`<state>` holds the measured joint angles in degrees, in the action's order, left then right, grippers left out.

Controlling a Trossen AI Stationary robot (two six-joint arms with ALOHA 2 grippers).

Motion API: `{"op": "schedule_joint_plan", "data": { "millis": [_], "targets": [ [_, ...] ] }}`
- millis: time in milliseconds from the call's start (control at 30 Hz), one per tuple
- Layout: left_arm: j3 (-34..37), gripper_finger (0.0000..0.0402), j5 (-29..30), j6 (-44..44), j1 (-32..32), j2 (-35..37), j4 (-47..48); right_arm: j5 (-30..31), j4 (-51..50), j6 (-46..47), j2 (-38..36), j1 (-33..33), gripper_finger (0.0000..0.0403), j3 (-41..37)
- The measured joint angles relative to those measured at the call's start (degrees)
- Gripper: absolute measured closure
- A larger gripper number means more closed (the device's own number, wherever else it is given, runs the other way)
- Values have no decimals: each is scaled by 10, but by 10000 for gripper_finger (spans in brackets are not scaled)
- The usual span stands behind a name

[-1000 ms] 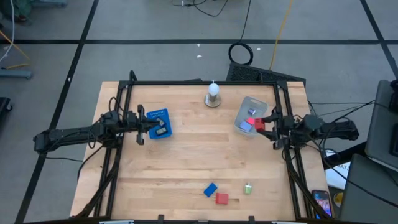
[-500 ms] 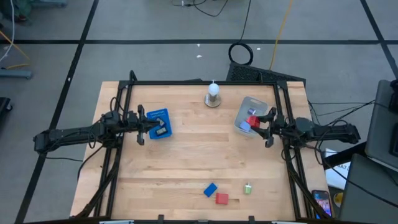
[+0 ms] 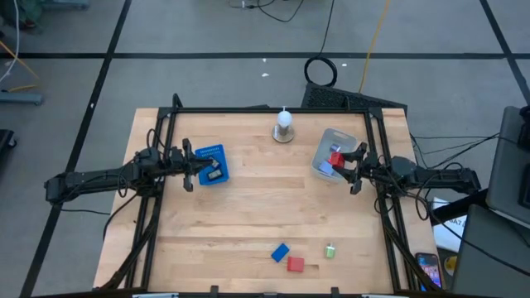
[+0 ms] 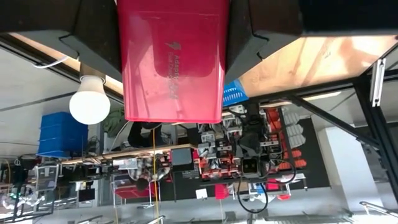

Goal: Pick & Place Office items
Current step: Put the top red charger adapter into the gray bin

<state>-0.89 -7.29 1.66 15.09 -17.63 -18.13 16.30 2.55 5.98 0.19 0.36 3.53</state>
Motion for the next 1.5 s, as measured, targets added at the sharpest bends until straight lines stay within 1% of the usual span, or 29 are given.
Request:
{"op": "schedule_joint_plan", "data": {
  "millis": [467, 600, 767, 967, 1067, 1167, 1300, 1400, 1500],
  "targets": [
    [0, 378, 0, -2, 0, 0, 4, -1, -5, -4, 0, 0, 200, -2],
    [0, 378, 0, -2, 0, 0, 4, -15, -6, -6, 0, 0, 200, -2],
    [0, 378, 0, -2, 0, 0, 4, -15, -6, -6, 0, 0, 198, -2],
    [0, 378, 17, -3, 0, 0, 4, -12, -2, -11, 14, 0, 198, 13],
    [0, 378, 29, 0, 0, 0, 4, 3, -23, -20, 48, -1, 198, 52],
    [0, 378, 29, 0, 0, 0, 4, 24, -58, -25, 102, -1, 198, 119],
    [0, 378, 29, 0, 0, 0, 4, 64, -179, -11, 209, -13, 198, 207],
    [0, 378, 29, 0, 0, 0, 4, 88, -261, 8, 291, -35, 198, 274],
    [0, 378, 29, 1, 0, 0, 6, 92, -313, 17, 366, -69, 198, 316]
  ]
}}
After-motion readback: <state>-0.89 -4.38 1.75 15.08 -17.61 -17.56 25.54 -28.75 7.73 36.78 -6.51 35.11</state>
